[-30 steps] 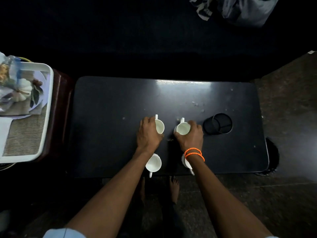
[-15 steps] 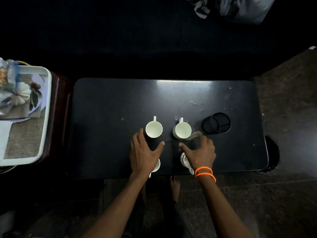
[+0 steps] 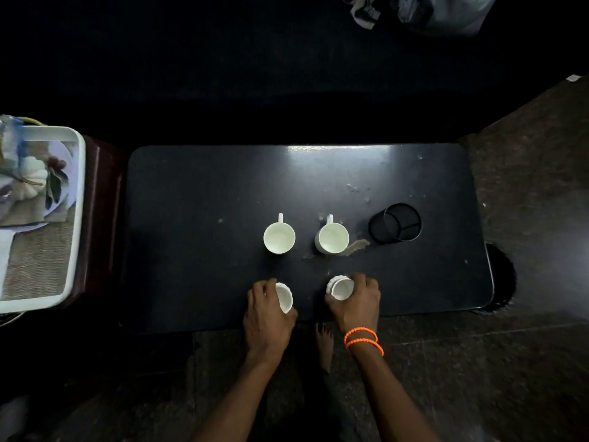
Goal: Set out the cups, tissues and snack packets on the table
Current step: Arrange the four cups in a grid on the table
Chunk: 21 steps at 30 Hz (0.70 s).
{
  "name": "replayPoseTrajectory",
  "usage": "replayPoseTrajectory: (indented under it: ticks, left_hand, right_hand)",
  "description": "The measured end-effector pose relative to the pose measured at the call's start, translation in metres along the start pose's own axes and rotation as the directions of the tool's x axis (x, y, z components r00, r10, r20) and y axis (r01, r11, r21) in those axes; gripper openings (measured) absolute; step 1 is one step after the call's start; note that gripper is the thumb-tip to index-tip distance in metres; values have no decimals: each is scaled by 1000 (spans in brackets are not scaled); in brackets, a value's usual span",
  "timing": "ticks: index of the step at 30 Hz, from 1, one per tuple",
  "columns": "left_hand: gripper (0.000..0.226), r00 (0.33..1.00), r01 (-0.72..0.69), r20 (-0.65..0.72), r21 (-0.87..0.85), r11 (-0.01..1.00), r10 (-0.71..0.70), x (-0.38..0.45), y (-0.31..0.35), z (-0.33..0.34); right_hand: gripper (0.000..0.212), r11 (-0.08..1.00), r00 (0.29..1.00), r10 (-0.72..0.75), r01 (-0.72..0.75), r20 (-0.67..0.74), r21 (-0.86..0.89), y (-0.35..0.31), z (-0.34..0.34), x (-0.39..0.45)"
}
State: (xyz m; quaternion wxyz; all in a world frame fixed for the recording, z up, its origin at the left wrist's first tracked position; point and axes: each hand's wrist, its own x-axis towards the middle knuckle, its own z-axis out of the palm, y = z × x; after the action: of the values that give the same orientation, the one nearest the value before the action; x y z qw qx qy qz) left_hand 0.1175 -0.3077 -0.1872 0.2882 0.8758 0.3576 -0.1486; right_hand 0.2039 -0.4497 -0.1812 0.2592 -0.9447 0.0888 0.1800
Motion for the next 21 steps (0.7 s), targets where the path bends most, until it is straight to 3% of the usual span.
replayPoseTrajectory:
  ticks: [7,13,21]
  left_hand:
    - [77,1000,-3,6,22,1000,2,1,2,-1]
    - [99,997,-46,-62,38,998,48,4,-2,-3]
    - [95,985,-84,-156,-89,993,70,4,0,-8]
  right_hand:
    - [65,997,999,1,2,34,-76,-4,0,-1]
    - [59,988,946,106,-65,-305,142,-2,-36,34]
    - [46,995,886,61,-16,-459,100,-2,-70,65]
